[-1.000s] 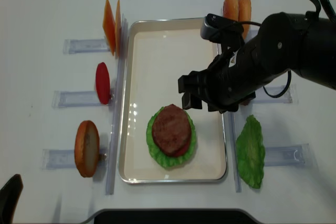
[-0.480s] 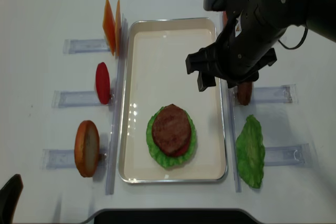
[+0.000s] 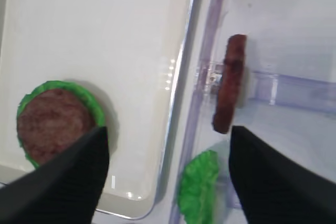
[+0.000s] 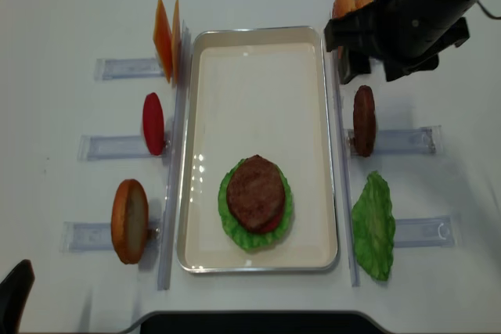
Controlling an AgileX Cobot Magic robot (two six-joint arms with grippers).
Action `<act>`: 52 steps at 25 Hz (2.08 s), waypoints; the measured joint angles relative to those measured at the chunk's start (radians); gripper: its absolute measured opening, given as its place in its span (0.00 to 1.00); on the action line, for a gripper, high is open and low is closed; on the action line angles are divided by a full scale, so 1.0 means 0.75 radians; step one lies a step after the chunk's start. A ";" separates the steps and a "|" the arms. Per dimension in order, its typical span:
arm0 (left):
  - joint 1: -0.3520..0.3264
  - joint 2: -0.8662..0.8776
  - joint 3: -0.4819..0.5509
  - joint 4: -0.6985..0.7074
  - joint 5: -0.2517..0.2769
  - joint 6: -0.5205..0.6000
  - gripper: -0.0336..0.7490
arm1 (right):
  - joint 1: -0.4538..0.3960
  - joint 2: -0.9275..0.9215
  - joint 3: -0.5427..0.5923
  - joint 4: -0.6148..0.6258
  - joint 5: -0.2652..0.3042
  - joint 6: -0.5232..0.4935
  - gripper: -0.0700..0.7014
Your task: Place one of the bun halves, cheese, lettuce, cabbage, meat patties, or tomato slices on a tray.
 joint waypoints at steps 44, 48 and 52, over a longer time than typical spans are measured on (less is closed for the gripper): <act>0.000 0.000 0.000 0.000 0.000 0.000 0.93 | -0.692 -0.623 0.354 -0.094 0.150 -0.486 0.69; 0.000 0.000 0.000 0.000 0.000 0.000 0.93 | -0.692 -0.796 0.465 -0.093 0.151 -0.486 0.69; 0.000 0.000 0.000 0.000 0.000 0.000 0.93 | -0.692 -1.023 0.549 -0.093 0.152 -0.483 0.69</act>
